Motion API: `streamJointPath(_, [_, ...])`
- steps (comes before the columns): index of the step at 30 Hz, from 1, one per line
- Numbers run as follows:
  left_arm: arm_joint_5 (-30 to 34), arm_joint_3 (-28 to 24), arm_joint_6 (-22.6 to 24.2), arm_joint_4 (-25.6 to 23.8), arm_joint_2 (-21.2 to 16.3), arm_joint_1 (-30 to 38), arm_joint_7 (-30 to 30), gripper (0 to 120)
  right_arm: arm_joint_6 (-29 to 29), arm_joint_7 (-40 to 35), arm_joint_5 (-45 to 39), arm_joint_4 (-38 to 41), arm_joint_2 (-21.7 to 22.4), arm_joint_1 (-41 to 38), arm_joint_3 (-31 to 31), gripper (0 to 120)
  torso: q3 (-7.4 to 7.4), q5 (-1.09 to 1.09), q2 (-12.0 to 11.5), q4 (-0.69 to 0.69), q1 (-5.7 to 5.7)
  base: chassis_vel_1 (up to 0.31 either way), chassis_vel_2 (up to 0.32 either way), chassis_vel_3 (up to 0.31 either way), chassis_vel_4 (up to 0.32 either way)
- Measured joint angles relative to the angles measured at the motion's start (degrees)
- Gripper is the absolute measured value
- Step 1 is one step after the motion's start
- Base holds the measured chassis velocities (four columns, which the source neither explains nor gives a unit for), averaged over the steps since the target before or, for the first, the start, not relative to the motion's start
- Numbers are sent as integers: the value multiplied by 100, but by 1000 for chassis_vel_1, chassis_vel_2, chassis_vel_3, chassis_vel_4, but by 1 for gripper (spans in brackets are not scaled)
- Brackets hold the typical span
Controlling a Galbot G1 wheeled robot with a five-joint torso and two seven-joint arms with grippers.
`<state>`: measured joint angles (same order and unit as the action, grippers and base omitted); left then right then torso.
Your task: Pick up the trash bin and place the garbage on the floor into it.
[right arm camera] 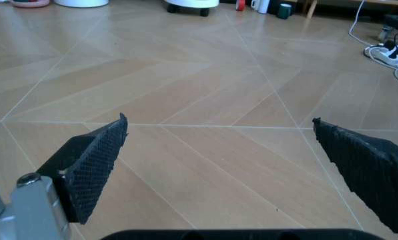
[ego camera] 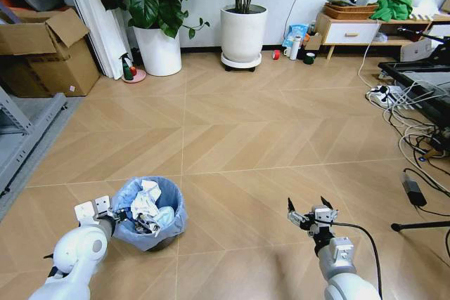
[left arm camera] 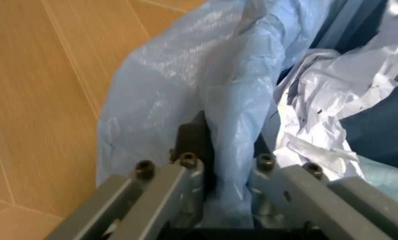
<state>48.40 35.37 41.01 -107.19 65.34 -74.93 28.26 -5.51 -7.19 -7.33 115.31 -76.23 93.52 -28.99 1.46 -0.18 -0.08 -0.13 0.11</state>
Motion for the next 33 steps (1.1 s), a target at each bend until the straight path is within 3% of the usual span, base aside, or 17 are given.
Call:
streamJointPath(8, [41,34,-83,-132,-19,11,84,36,9,5,-2,8,-1,-11,-6,100,0,0,0,0,0,0,0,0,0])
streamJointPath(18, [-37,265,-275,-664,-68,-251,80,74,20,7,-13,52,-24,-21,-56,100,0,0,0,0,0,0,0,0,0])
streamJointPath(20, [-342,301,-495,-752,-69,-340,-112,81,17,7,-28,91,-44,-30,-101,100,0,0,0,0,0,0,0,0,0])
streamJointPath(24, [-2169,286,-2192,-989,66,-867,-1038,98,-202,-29,-208,416,-167,-20,-386,100,0,1,0,1,0,0,0,0,0])
streamJointPath(33, [-3342,1,-3442,-1244,592,-1535,-1260,100,-351,-41,-97,1125,-336,339,-779,100,0,0,0,1,0,0,0,0,0])
